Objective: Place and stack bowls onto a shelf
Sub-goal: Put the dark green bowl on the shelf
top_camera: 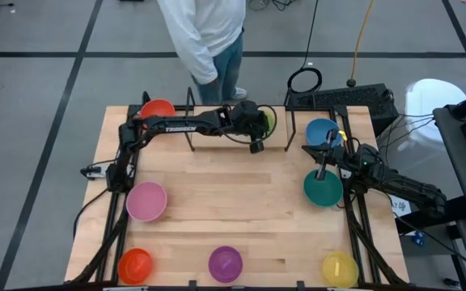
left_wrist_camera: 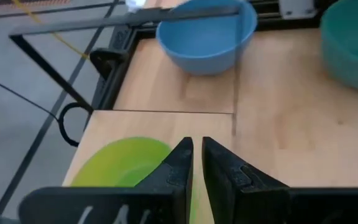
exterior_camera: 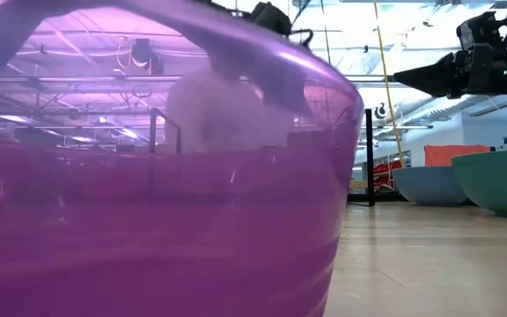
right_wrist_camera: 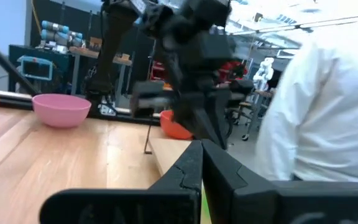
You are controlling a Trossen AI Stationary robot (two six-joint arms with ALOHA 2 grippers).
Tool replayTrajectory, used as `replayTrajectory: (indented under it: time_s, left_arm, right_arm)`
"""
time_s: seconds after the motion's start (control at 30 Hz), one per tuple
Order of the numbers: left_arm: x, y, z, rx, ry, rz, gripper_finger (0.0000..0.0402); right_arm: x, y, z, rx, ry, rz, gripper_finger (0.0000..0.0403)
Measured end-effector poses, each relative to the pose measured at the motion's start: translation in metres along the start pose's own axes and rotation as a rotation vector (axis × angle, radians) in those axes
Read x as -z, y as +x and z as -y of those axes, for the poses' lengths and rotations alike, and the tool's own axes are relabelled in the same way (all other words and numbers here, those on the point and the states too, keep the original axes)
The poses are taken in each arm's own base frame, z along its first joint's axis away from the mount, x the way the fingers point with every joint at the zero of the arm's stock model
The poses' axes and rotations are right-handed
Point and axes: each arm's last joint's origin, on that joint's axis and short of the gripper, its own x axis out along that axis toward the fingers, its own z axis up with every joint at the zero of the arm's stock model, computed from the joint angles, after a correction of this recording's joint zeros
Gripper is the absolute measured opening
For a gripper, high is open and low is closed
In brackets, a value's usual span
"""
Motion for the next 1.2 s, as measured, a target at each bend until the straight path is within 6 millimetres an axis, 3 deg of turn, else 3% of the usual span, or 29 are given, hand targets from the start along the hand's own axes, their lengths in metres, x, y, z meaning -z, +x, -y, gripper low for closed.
replayTrajectory:
  time_s: [0.3, 0.4, 0.5, 0.7, 0.83, 0.97, 1.2]
  left_arm:
    - [-0.027, -0.054, 0.014, 0.03, 0.044, -0.022, 0.0042]
    - [-0.032, -0.081, 0.021, 0.023, 0.059, -0.079, 0.0042]
    - [-0.035, -0.108, 0.027, 0.027, 0.069, -0.141, 0.0042]
    - [-0.042, -0.164, 0.039, 0.025, 0.039, -0.188, 0.0042]
    - [-0.041, -0.194, 0.045, 0.023, 0.019, -0.229, 0.0042]
    - [-0.038, -0.22, 0.051, 0.025, 0.011, -0.267, 0.0042]
    - [-0.03, -0.248, 0.057, 0.046, -0.012, -0.349, 0.0042]
  right_arm:
    - [-0.004, 0.0, 0.001, 0.008, 0.005, 0.035, 0.0]
    - [0.005, 0.0, -0.001, -0.007, -0.004, -0.066, 0.0]
    - [-0.011, -0.003, 0.004, 0.032, -0.044, -0.132, 0.0]
    - [-0.025, -0.001, 0.009, 0.085, 0.083, -0.117, 0.0]
    - [-0.048, 0.0, 0.013, 0.078, 0.156, -0.085, 0.0]
    - [-0.078, 0.001, 0.021, 0.086, 0.103, -0.116, 0.0002]
    - [-0.125, 0.0, 0.035, 0.162, 0.014, -0.273, 0.0039]
